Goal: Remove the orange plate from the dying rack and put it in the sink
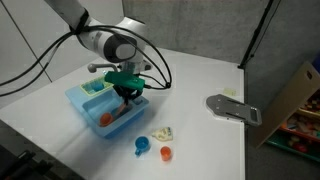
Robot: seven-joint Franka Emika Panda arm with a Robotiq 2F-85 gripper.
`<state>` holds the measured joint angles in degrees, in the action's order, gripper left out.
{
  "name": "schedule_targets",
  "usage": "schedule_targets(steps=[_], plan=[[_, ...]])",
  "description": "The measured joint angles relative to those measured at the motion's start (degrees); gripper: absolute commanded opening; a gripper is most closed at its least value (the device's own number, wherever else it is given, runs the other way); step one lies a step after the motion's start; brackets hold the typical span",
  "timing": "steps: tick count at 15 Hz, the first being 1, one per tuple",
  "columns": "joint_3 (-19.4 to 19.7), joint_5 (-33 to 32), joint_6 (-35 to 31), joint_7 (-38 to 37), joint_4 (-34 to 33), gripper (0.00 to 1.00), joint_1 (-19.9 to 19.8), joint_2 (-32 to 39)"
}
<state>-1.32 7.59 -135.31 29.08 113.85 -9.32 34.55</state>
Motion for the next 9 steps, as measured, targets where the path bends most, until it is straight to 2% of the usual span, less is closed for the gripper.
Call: schedule_targets(steps=[2, 3, 4, 9], plan=[[0.0, 0.0, 0.3, -0.2, -0.5, 0.03, -0.2, 0.4], [0.0, 0.0, 0.5, -0.4, -0.7, 0.1, -0.4, 0.6], [0.1, 0.0, 0.5, -0.4, -0.9, 0.3, -0.5, 0.7], [0.1, 0.0, 0.6, -0.7, -2.0, 0.69, -1.1, 1.7]])
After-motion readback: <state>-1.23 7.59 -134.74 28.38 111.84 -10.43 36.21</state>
